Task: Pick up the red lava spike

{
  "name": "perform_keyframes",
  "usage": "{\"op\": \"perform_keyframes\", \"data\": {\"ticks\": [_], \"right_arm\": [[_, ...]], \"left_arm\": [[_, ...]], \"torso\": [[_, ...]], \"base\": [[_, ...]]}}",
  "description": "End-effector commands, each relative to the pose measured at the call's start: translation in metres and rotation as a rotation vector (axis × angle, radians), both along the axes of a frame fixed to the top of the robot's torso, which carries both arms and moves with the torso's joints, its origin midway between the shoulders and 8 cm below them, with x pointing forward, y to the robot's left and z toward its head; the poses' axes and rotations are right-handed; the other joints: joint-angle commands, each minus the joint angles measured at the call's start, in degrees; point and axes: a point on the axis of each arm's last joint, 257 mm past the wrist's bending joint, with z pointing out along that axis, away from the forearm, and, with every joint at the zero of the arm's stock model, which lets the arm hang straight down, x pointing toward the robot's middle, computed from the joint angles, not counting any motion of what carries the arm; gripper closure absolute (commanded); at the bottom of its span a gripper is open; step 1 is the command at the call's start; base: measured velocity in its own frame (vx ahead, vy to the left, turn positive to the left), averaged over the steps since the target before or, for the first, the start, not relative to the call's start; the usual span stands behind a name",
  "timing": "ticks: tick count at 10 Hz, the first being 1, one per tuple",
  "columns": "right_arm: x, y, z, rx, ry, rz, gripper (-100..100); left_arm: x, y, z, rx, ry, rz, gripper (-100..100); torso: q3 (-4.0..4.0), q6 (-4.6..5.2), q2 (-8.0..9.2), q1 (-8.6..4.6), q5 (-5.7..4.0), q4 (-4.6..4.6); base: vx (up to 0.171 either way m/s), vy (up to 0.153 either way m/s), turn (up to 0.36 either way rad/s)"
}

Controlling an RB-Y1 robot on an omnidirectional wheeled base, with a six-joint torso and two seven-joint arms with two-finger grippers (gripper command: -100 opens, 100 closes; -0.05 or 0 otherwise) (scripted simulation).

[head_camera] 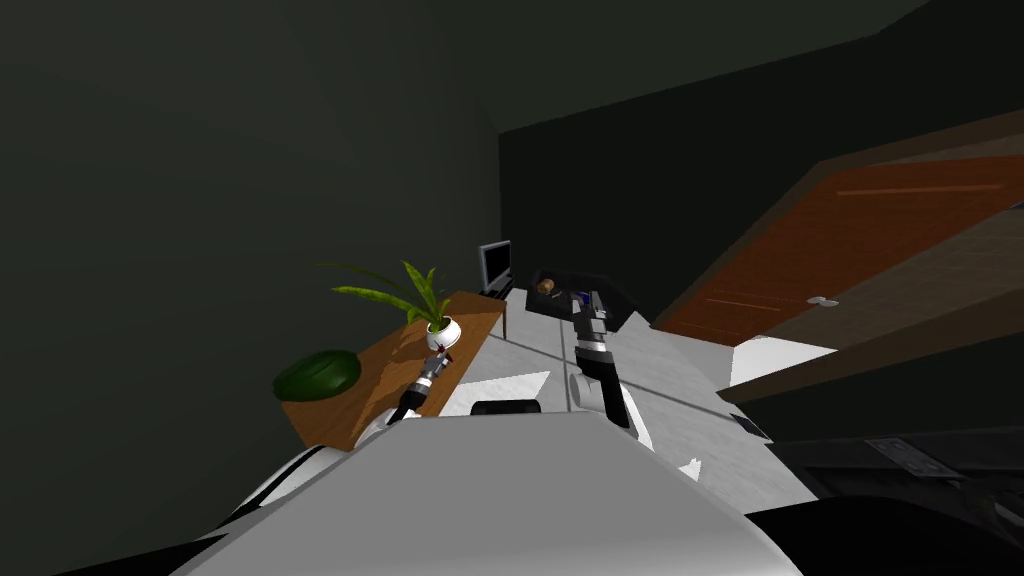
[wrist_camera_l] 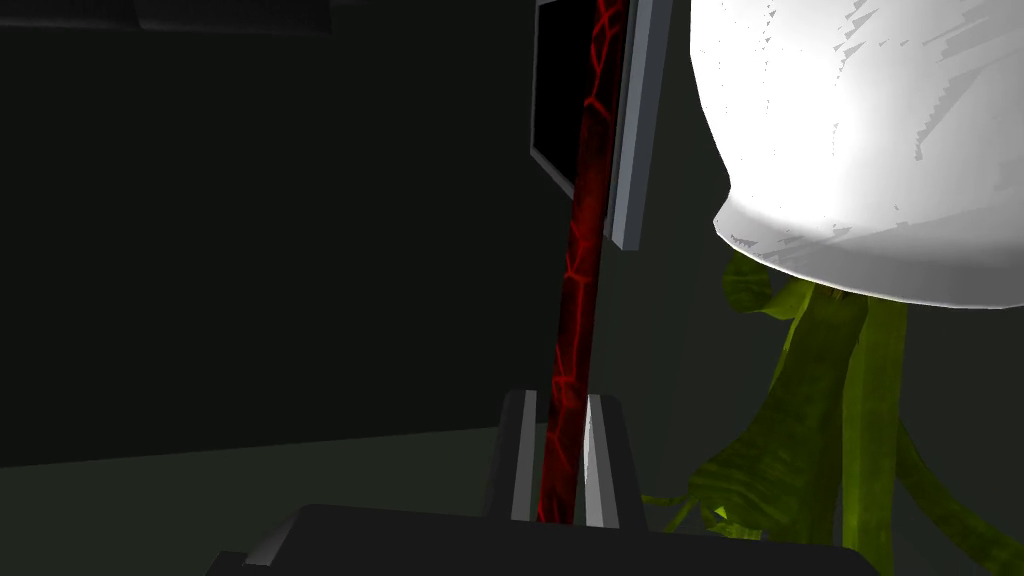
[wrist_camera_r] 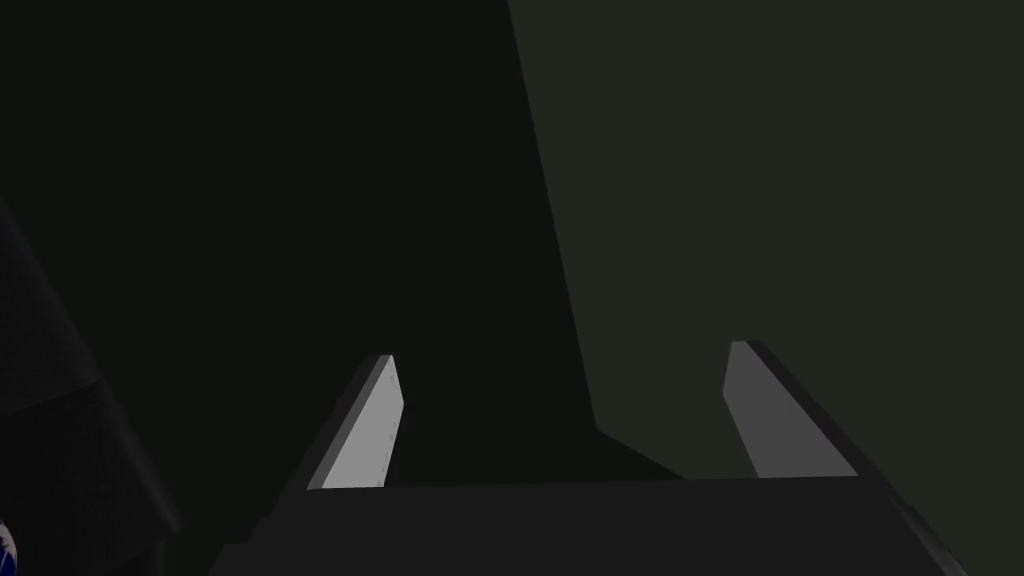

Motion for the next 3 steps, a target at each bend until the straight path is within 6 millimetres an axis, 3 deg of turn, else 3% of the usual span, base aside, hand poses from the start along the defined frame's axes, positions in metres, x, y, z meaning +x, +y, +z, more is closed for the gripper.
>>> {"op": "perform_keyframes", "data": {"ticks": [1, 2, 3], "right_arm": [[0.0000, 0.0000, 0.0000, 0.000, 0.000, 0.000, 0], [0.0000, 0.0000, 0.0000, 0.000, 0.000, 0.000, 0], [0.0000, 0.0000, 0.0000, 0.000, 0.000, 0.000, 0]], "left_arm": [[-0.0004, 0.0037, 0.0018, -0.003, -0.003, 0.013, 100], [-0.0004, 0.0027, 0.0021, -0.002, -0.005, 0.008, 100], [-0.0004, 0.0031, 0.0019, -0.002, -0.004, 0.010, 0]], "torso": [[0.00, 0.00, 0.00, 0.00, 0.00, 0.00], [-0.03, -0.03, -0.05, 0.03, 0.01, -0.02], [-0.07, 0.00, -0.12, 0.08, 0.03, -0.03]], "base": [[-0.022, -0.022, 0.011], [-0.008, -0.009, 0.012], [0.000, 0.000, 0.000]]}}
